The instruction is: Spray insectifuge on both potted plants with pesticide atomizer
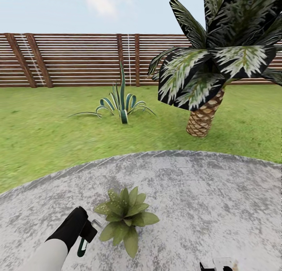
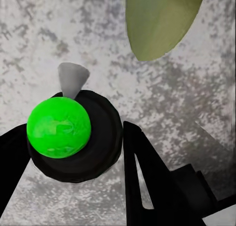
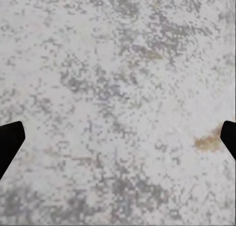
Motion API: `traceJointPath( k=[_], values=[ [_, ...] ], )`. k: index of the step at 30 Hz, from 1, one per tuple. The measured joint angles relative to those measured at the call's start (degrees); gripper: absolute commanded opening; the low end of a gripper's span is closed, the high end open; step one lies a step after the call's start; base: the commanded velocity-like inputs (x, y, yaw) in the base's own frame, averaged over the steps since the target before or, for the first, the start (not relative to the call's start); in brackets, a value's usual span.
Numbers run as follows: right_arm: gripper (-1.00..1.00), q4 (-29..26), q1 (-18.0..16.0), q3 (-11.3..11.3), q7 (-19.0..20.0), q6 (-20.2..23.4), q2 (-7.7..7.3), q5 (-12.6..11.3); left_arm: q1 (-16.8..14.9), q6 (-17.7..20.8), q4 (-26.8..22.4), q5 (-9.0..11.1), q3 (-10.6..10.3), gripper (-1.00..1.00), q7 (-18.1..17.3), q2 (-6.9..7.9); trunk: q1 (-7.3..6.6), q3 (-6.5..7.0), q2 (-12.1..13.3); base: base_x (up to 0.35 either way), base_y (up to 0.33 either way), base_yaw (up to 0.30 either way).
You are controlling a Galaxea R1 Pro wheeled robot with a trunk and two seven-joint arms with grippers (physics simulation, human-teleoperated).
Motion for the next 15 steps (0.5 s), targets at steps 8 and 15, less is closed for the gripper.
traceJointPath(
  k=[8,15],
  values=[
    [1.0,0.0,0.0,0.0,0.0,0.1,0.02,0.0,0.0,0.1,0.0,0.2,0.0,-1.0,-0.1,0.29,0.01,0.0,0.0,0.019,-0.042,0.27],
    [1.0,0.0,0.0,0.0,0.0,0.1,0.02,0.0,0.0,0.1,-0.1,0.1,0.0,-1.0,0.0,0.18,0.01,0.0,0.0,0.0,0.0,0.278]
  ],
)
